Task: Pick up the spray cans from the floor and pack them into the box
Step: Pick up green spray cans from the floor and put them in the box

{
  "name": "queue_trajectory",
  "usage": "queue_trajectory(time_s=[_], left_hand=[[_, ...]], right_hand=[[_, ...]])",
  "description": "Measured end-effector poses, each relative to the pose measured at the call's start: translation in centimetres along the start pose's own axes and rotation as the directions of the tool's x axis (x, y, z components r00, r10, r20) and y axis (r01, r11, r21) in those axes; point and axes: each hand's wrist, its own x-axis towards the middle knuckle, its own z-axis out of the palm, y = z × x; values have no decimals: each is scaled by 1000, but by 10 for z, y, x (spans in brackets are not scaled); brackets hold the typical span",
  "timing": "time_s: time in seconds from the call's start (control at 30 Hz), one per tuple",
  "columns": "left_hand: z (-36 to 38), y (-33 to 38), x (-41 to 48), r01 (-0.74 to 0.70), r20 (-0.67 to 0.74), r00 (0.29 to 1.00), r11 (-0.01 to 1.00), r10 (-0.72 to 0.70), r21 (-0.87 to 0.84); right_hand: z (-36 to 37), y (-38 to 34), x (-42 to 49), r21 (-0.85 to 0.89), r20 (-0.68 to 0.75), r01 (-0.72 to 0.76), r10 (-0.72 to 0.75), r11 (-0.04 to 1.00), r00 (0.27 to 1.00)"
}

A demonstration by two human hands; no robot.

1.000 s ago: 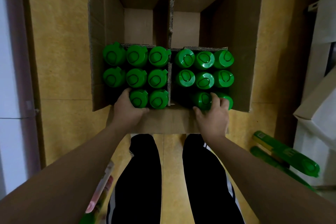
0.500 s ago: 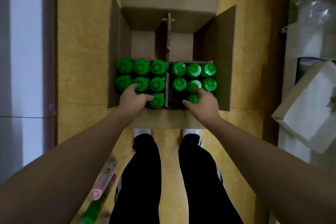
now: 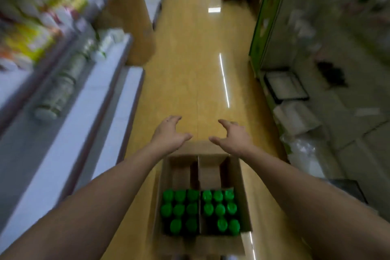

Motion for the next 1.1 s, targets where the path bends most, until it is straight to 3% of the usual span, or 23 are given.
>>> queue_trajectory(time_s=[0.1,0.23,0.37,0.5,0.7,0.83,1.1], left_hand=[[-82,74,-10,-155,-124,978,983,167,97],[-162,166,-27,-334,-280,882,922,379,196],[-199,240,-40,-493,-325,764,829,557,264],[-207,298,-50,-621,-275,666,720,693,310],[-170,360,-81,-769,-103,488,483,867,418],[-117,387,-118,-838,42,312,254,949,483],[16,405,-239,-962,282,25,-54,959,267]], right_hand=[[-106,-46,-9,-39,-174,118,-123,992,977],[-227,-87,-41,-212,-381,186,-256,959,888],[-310,-97,-78,-316,-515,134,-288,939,807],[-364,-73,-120,-318,-644,-20,-200,948,738],[-384,-11,-218,-269,-766,-342,15,900,642],[-359,25,-299,-191,-798,-526,181,829,575],[-283,78,-463,22,-789,-787,494,617,365]])
